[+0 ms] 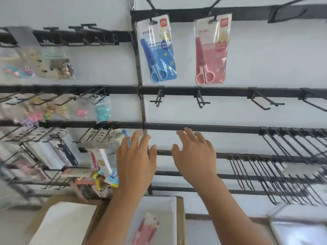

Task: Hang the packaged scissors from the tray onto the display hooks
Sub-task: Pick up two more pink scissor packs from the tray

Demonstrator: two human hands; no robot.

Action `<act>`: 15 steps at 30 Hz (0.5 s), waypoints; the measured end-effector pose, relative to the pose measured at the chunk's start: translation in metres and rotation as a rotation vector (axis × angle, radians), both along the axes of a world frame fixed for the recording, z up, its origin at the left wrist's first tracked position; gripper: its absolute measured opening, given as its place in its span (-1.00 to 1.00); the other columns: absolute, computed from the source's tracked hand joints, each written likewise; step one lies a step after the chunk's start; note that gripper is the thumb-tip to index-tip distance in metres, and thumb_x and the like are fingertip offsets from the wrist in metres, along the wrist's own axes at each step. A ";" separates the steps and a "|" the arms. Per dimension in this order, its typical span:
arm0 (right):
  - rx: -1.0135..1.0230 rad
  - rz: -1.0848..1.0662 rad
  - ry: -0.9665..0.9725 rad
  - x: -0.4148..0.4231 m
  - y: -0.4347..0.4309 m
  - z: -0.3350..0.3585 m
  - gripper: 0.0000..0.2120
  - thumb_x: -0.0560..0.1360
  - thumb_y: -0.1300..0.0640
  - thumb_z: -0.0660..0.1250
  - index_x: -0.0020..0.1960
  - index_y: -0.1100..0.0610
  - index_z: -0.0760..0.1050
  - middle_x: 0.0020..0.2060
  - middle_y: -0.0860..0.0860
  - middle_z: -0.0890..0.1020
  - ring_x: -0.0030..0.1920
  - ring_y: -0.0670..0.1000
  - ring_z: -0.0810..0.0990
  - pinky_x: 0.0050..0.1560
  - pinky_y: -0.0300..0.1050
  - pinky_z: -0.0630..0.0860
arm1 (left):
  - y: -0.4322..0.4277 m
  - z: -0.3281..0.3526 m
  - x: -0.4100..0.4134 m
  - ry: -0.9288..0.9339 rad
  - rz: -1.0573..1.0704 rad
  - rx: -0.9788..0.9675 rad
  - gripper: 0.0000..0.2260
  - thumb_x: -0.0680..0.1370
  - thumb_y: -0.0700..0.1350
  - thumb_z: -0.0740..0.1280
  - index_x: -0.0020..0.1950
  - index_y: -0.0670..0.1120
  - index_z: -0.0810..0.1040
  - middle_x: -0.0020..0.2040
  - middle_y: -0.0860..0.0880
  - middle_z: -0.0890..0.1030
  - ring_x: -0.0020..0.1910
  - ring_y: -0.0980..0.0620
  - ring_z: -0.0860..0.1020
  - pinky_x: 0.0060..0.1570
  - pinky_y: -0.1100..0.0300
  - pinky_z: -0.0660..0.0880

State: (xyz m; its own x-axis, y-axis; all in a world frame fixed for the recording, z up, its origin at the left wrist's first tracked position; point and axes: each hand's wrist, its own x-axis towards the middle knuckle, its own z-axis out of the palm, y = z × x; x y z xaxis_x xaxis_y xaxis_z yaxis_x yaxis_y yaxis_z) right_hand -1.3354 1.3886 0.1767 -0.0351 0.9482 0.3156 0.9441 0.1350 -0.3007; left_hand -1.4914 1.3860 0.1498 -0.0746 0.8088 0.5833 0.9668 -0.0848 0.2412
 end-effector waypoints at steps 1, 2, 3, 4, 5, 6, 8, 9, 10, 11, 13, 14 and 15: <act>-0.009 -0.005 0.009 -0.008 0.000 -0.010 -0.58 0.61 0.00 0.22 0.44 0.07 0.45 0.50 0.03 0.44 0.46 0.17 0.40 0.36 0.12 0.37 | 0.001 -0.010 -0.008 0.002 -0.007 -0.021 -0.74 0.55 -0.05 0.39 0.18 -0.14 0.61 0.28 -0.15 0.60 0.17 -0.31 0.55 0.08 -0.16 0.48; -0.020 -0.013 0.022 -0.017 0.001 -0.020 -0.60 0.60 0.01 0.23 0.41 0.07 0.48 0.47 0.03 0.48 0.43 0.16 0.44 0.33 0.13 0.39 | 0.002 -0.020 -0.018 0.004 -0.018 -0.034 -0.75 0.56 -0.04 0.37 0.17 -0.14 0.61 0.26 -0.14 0.60 0.15 -0.29 0.56 0.07 -0.15 0.48; -0.032 -0.015 0.037 -0.026 0.002 -0.030 -0.61 0.60 0.02 0.23 0.39 0.07 0.50 0.45 0.02 0.50 0.41 0.15 0.46 0.32 0.12 0.40 | 0.004 -0.029 -0.027 -0.001 -0.037 -0.038 -0.75 0.56 -0.04 0.36 0.16 -0.14 0.62 0.24 -0.13 0.61 0.12 -0.28 0.57 0.05 -0.14 0.49; -0.044 -0.009 0.062 -0.034 0.003 -0.039 -0.63 0.60 0.02 0.24 0.38 0.06 0.52 0.43 0.01 0.52 0.40 0.13 0.48 0.32 0.10 0.40 | 0.006 -0.039 -0.038 -0.014 -0.066 -0.038 -0.75 0.56 -0.04 0.34 0.14 -0.16 0.62 0.21 -0.13 0.63 0.09 -0.27 0.59 0.03 -0.12 0.50; -0.059 0.001 0.101 -0.043 0.004 -0.048 -0.65 0.61 0.02 0.26 0.36 0.05 0.54 0.41 -0.01 0.54 0.37 0.11 0.51 0.30 0.06 0.41 | 0.008 -0.048 -0.048 -0.033 -0.099 -0.039 -0.75 0.55 -0.05 0.33 0.12 -0.17 0.63 0.18 -0.13 0.64 0.06 -0.26 0.60 0.02 -0.10 0.51; -0.084 0.015 0.152 -0.051 0.005 -0.057 -0.67 0.61 0.03 0.26 0.35 0.03 0.56 0.38 -0.04 0.57 0.34 0.09 0.54 0.26 0.01 0.43 | 0.010 -0.056 -0.058 -0.053 -0.133 -0.045 -0.75 0.55 -0.05 0.33 0.11 -0.18 0.63 0.16 -0.14 0.65 0.06 -0.26 0.61 0.01 -0.09 0.52; -0.161 0.038 0.253 -0.066 0.008 -0.073 -0.69 0.62 0.02 0.26 0.33 -0.01 0.55 0.34 -0.10 0.58 0.28 0.03 0.56 0.15 -0.10 0.45 | 0.016 -0.075 -0.077 -0.082 -0.196 -0.075 -0.76 0.56 -0.05 0.33 0.09 -0.18 0.64 0.14 -0.15 0.67 0.05 -0.26 0.61 0.02 -0.08 0.52; -0.204 0.039 0.300 -0.072 0.010 -0.081 -0.70 0.63 0.00 0.26 0.33 -0.03 0.55 0.35 -0.12 0.57 0.27 0.01 0.56 0.12 -0.13 0.45 | 0.019 -0.085 -0.086 -0.090 -0.227 -0.091 -0.77 0.57 -0.05 0.33 0.09 -0.18 0.63 0.12 -0.15 0.67 0.04 -0.26 0.61 0.01 -0.07 0.52; -0.242 0.024 0.342 -0.077 0.012 -0.091 -0.71 0.63 -0.01 0.26 0.33 -0.04 0.55 0.35 -0.14 0.57 0.26 -0.02 0.56 0.11 -0.15 0.45 | 0.023 -0.096 -0.094 -0.094 -0.255 -0.108 -0.78 0.57 -0.06 0.33 0.08 -0.17 0.63 0.11 -0.14 0.68 0.03 -0.25 0.61 -0.01 -0.06 0.51; -0.273 0.000 0.381 -0.080 0.013 -0.101 -0.71 0.63 -0.01 0.26 0.33 -0.05 0.55 0.32 -0.17 0.58 0.23 -0.04 0.56 0.08 -0.17 0.46 | 0.026 -0.107 -0.102 -0.100 -0.277 -0.131 -0.78 0.57 -0.06 0.33 0.09 -0.17 0.63 0.11 -0.13 0.68 0.03 -0.25 0.61 -0.01 -0.06 0.52; -0.349 -0.057 0.453 -0.086 0.015 -0.121 -0.71 0.63 -0.03 0.26 0.32 -0.07 0.54 0.23 -0.22 0.60 0.12 -0.07 0.60 0.06 -0.16 0.49 | 0.033 -0.130 -0.116 -0.122 -0.307 -0.208 -0.76 0.57 -0.05 0.32 0.12 -0.17 0.62 0.13 -0.12 0.67 0.05 -0.24 0.61 0.02 -0.08 0.53; -0.385 -0.084 0.482 -0.087 0.015 -0.132 -0.71 0.62 -0.04 0.26 0.31 -0.08 0.55 0.21 -0.21 0.62 0.10 -0.06 0.63 0.09 -0.12 0.54 | 0.035 -0.143 -0.121 -0.136 -0.323 -0.254 -0.75 0.58 -0.03 0.30 0.12 -0.16 0.62 0.14 -0.10 0.66 0.07 -0.23 0.60 0.04 -0.09 0.53; -0.416 -0.111 0.504 -0.088 0.016 -0.144 -0.72 0.62 -0.05 0.27 0.30 -0.08 0.56 0.20 -0.18 0.64 0.11 -0.05 0.64 0.12 -0.08 0.56 | 0.037 -0.155 -0.123 -0.153 -0.331 -0.300 -0.75 0.59 -0.02 0.29 0.12 -0.15 0.61 0.15 -0.09 0.66 0.09 -0.21 0.60 0.06 -0.09 0.53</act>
